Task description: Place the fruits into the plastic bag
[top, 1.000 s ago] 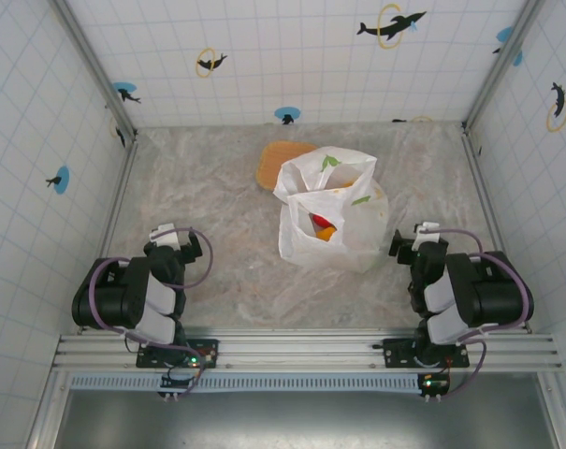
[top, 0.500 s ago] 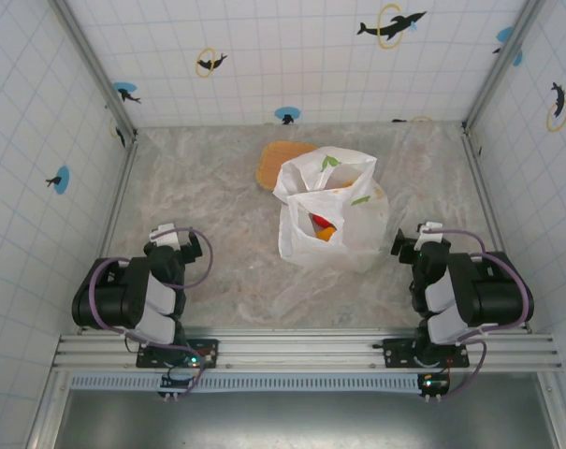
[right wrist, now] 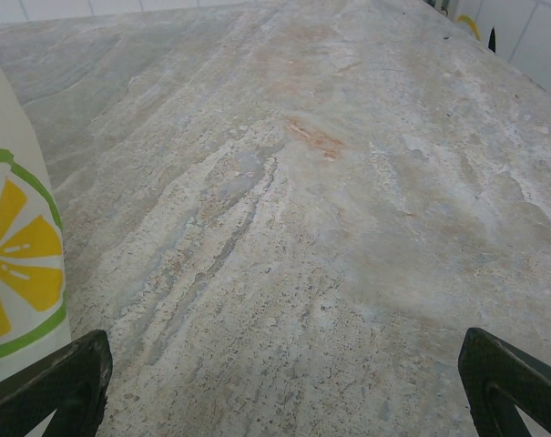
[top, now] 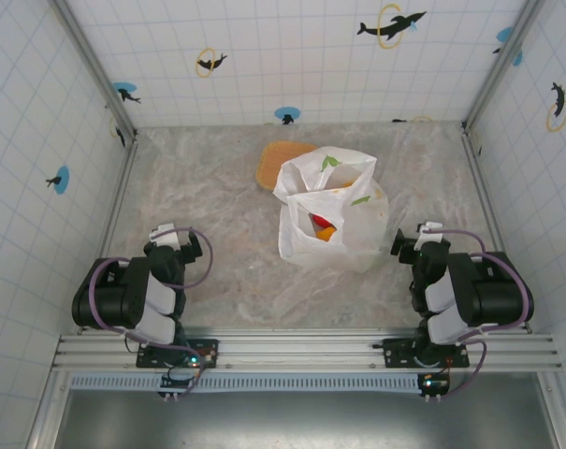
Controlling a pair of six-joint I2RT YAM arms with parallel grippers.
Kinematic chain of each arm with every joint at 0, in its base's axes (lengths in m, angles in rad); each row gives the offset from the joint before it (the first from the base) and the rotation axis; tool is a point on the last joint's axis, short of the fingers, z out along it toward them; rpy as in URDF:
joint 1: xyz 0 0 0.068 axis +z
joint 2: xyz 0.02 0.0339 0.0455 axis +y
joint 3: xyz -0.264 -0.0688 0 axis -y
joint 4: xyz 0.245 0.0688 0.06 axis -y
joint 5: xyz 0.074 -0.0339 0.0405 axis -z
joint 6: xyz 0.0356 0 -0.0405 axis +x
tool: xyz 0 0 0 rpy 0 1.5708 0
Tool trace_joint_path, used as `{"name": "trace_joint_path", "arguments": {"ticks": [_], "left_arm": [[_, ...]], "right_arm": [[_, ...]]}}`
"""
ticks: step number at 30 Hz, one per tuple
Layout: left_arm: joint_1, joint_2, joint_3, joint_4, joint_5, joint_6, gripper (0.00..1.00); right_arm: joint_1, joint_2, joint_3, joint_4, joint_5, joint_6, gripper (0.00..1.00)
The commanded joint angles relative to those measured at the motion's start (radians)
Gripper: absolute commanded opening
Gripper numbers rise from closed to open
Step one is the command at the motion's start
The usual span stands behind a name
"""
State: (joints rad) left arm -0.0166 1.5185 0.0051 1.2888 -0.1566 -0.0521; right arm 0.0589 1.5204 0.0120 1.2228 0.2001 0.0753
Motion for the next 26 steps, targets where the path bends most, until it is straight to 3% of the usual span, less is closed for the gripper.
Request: {"name": "trace_joint_path", "arguments": {"ticks": [1,26], "left_arm": [[0.010,-0.004,-0.014,0.015,0.020,-0.003,0.98],[0.013,-0.002,-0.011,0.008,0.028,-0.006,0.98]], "right_arm": [[-0.002,-0.003,-0.018,0.045,-0.004,0.005,1.00],[-0.003,-0.003,-0.019,0.046,-0.001,0.004,1.00]]}}
